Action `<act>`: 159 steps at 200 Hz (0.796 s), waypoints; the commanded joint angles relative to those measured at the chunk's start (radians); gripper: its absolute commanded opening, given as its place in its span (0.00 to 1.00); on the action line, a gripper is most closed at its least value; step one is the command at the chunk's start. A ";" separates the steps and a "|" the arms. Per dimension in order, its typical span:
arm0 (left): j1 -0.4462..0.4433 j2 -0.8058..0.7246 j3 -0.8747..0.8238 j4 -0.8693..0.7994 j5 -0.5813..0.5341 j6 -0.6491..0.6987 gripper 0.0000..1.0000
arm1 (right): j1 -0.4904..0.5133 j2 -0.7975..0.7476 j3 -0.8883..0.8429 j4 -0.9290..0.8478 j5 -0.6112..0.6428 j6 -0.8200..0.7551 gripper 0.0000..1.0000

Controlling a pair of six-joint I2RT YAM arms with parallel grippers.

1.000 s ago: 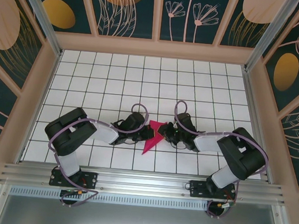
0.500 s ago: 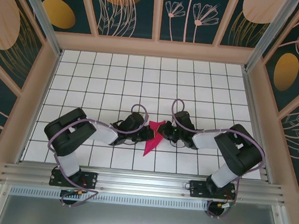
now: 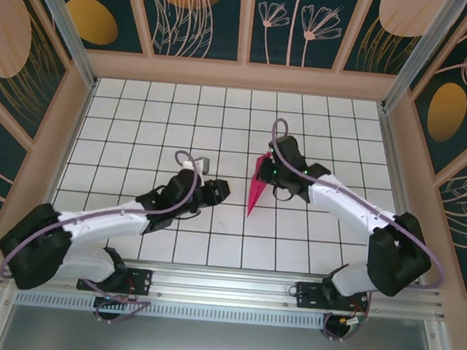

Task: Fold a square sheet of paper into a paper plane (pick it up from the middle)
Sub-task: Turn over the paper at the center of the table.

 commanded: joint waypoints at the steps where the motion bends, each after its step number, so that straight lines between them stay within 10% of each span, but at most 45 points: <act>1: -0.002 -0.089 -0.052 -0.183 -0.219 0.011 0.32 | 0.034 0.118 0.159 -0.453 0.363 -0.125 0.03; 71: -0.002 -0.357 -0.144 -0.324 -0.442 -0.074 0.30 | 0.249 0.536 0.416 -0.706 0.582 -0.092 0.05; 128: -0.002 -0.462 -0.177 -0.354 -0.441 -0.086 0.30 | 0.399 0.813 0.689 -0.670 0.368 -0.105 0.15; 159: -0.002 -0.463 -0.178 -0.352 -0.423 -0.082 0.30 | 0.400 0.753 0.686 -0.580 0.272 -0.108 0.43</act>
